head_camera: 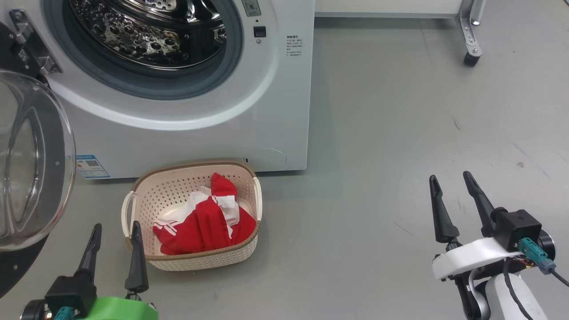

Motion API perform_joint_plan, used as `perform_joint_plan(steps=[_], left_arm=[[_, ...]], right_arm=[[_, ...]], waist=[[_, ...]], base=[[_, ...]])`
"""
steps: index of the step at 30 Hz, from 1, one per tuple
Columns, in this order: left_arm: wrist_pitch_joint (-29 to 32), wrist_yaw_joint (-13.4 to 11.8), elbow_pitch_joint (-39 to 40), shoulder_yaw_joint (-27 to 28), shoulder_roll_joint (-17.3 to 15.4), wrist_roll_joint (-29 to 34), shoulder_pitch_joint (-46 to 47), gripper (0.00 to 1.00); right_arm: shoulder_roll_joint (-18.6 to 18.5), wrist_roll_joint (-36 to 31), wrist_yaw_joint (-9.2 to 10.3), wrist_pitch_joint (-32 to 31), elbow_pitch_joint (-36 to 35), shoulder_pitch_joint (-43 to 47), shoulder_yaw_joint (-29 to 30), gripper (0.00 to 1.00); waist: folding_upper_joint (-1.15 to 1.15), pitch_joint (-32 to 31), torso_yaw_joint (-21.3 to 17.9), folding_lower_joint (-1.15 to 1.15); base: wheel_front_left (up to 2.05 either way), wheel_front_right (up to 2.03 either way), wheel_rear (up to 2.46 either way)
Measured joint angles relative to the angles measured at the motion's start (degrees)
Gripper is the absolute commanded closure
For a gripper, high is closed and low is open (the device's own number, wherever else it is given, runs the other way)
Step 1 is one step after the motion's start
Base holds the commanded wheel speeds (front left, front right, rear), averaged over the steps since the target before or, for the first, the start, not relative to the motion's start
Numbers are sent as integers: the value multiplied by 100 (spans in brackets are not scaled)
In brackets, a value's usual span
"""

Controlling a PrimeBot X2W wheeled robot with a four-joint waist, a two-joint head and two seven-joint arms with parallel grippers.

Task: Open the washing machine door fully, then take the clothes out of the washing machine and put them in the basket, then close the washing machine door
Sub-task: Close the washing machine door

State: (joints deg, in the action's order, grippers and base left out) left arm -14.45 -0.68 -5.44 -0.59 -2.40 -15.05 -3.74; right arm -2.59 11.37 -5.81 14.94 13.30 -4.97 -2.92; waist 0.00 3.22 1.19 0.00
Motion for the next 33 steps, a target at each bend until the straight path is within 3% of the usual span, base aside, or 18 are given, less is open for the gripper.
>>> perform_joint_plan(steps=[14, 33], left_arm=[[0, -13, -153, -140, 0, -162, -1, 0], [0, -342, -270, 43, -1, -511, -38, 0]], right_arm=[[-1, -35, -2, 0, -30, 133, -4, 0], [0, -92, -65, 0, 60, 202, -493, 0]], waist=[[0, 2, 575, 0], [0, 38, 1911, 0]], base=[[0, 0, 0], [0, 0, 0]])
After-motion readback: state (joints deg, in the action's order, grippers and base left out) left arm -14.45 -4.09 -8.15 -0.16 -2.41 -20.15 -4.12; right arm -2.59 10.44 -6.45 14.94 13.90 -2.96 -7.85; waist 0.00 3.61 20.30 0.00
